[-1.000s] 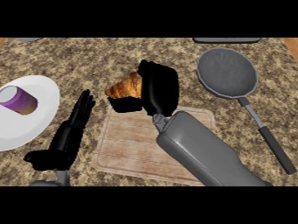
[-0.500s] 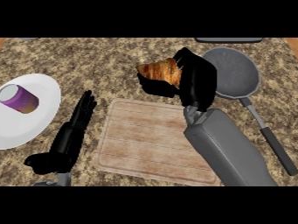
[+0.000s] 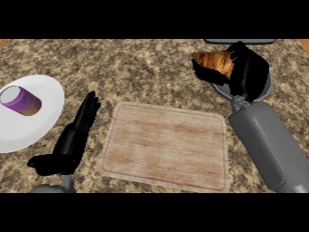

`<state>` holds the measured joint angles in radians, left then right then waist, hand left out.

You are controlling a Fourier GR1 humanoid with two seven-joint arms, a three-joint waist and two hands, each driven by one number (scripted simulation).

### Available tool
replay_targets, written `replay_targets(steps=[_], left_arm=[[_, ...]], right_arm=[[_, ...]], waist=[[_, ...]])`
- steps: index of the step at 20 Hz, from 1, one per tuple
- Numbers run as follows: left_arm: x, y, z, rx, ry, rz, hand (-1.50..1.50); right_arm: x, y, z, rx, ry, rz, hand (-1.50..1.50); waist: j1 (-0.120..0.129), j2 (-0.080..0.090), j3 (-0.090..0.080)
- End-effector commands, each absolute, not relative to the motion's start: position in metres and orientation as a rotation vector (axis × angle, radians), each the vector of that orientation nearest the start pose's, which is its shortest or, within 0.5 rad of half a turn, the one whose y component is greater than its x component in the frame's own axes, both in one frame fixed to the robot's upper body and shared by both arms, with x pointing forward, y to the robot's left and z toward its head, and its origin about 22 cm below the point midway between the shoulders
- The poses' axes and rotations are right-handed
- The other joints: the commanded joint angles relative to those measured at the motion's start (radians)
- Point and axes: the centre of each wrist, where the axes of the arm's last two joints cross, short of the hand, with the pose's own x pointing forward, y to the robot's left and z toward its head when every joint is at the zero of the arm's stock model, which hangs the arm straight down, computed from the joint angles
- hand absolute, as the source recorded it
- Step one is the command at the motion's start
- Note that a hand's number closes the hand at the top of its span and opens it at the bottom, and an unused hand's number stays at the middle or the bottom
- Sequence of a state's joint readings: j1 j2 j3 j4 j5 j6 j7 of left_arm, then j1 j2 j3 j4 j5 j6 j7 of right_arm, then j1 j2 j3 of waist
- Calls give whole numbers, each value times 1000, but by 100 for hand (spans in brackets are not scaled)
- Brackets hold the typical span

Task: Pick the croissant from the cutting board and place it in the pan

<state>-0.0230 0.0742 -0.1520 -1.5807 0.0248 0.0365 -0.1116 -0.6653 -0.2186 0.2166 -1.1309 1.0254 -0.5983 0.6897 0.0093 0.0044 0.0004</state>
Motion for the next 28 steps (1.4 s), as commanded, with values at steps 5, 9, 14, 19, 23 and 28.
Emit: replay_targets(steps=[5,9,14,19,23,28], left_arm=[[248,194,-6,-74,-1716,-159,0],[257,202,12,-74,-1706,-156,0],[249,192,12,-99,-1724,-178,0],[258,187,14,-109,-1730,-183,0],[253,185,10,-120,-1723,-170,0],[251,200,17,-113,-1723,-186,0]], right_arm=[[407,-234,52,-1436,-1527,115,150],[421,-274,66,-1430,-1530,93,150],[428,-290,61,-1265,-1349,179,150],[427,-296,46,-1050,-1169,408,-150],[431,-303,54,-913,-1254,352,-150],[434,-299,59,-930,-1442,159,-150]], waist=[[23,12,1],[26,11,2],[47,18,2],[60,27,3],[59,24,3],[61,23,4]])
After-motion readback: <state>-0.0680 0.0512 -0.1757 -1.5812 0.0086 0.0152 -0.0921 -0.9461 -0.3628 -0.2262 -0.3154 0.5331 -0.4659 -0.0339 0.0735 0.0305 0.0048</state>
